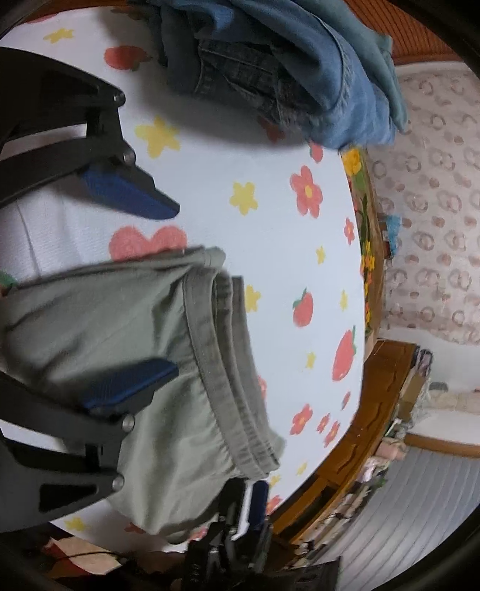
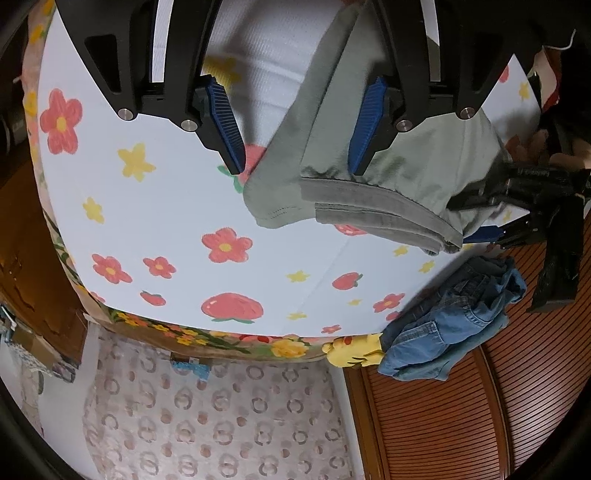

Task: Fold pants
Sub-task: 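Lower the left gripper onto the folded pants edge and close, then lift the folded grey-green pants with the left gripper off the sheet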

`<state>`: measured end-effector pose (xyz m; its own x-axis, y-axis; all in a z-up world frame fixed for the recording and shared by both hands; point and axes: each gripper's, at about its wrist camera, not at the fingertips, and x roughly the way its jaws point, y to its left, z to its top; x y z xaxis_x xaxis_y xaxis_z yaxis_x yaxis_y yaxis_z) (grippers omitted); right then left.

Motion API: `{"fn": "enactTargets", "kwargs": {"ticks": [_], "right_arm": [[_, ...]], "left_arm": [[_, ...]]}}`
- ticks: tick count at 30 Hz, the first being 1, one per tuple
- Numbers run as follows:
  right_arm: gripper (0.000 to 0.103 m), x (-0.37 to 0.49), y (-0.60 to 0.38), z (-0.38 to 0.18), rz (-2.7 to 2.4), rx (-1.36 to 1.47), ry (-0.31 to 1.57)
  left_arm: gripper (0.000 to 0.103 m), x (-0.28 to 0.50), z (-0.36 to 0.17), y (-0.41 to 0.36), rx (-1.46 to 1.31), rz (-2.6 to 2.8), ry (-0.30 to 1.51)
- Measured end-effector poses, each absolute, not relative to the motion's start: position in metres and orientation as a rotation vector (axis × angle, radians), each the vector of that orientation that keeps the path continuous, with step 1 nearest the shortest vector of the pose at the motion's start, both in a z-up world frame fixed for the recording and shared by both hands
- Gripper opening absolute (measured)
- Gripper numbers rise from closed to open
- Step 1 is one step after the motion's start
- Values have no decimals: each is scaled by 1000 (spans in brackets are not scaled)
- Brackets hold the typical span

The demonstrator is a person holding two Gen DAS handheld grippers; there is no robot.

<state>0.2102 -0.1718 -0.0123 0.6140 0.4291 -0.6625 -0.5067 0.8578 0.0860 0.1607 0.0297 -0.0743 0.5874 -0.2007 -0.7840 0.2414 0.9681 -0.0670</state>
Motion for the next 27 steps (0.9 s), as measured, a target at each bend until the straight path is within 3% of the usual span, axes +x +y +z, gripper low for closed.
{"fn": "enactTargets", "kwargs": {"ticks": [7, 18, 24, 27], "right_arm": [[61, 219, -173, -17, 551, -100, 769], [60, 226, -173, -20, 605, -54, 795], [28, 225, -169, -22, 661, -46, 803], [20, 223, -167, -23, 705, -36, 806]], "left_arm": [[80, 163, -73, 31, 39, -258, 904], [32, 166, -70, 36, -34, -314, 905], [18, 161, -67, 35, -63, -347, 896], [17, 156, -65, 32, -63, -369, 893]]}}
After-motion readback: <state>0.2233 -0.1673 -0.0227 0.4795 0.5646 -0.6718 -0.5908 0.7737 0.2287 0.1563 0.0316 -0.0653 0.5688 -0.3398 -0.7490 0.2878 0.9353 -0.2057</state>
